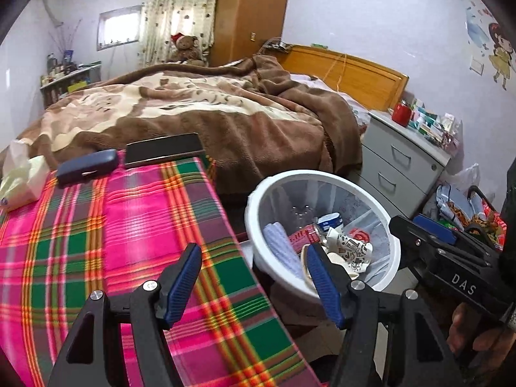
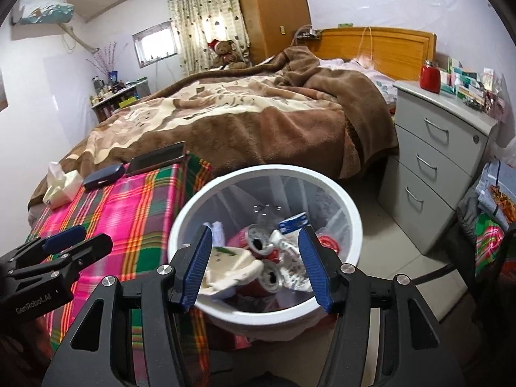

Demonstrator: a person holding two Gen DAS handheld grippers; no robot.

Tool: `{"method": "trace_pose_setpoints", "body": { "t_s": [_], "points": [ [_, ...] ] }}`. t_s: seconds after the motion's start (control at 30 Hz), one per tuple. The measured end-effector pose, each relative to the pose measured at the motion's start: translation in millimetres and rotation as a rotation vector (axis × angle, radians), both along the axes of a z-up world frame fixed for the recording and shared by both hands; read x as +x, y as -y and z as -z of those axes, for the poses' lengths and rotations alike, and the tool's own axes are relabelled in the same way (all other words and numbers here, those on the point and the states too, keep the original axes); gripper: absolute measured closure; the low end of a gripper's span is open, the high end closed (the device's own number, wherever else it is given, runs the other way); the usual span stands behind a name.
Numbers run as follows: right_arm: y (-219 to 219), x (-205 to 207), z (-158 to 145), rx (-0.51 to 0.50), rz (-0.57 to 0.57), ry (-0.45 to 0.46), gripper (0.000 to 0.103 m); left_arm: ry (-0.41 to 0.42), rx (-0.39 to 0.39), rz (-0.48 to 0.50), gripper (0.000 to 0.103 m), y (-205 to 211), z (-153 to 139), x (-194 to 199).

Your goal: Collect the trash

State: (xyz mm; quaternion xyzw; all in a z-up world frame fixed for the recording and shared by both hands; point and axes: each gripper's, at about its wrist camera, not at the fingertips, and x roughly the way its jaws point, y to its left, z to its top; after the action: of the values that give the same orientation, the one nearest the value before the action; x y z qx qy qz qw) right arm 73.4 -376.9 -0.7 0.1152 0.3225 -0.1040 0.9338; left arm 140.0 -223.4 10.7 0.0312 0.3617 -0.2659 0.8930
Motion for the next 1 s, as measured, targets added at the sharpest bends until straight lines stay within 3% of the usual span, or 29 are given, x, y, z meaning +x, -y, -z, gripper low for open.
{"method": "trace_pose_setpoints", "body": {
  "t_s": [0.43, 0.7, 1.0],
  "points": [
    [-48.2, -8.3, 2.3, -0.017, -0.067, 0.046, 0.046, 0.107, 0.02, -0.165, 0.036, -68.8, -10.1, -29.9],
    [-74.8, -13.6, 3.3, -0.035, -0.105, 0.056, 0.046, 0.084, -0.01, -0.21, 0.036, -101.9, -6.1, -40.3],
    [-87.2, -17.0, 5.9, -0.029, -0.11, 0.057, 0.046, 0.116, 0.035, -0.261, 0.036, -113.3, -3.7, -50.9]
  ]
}}
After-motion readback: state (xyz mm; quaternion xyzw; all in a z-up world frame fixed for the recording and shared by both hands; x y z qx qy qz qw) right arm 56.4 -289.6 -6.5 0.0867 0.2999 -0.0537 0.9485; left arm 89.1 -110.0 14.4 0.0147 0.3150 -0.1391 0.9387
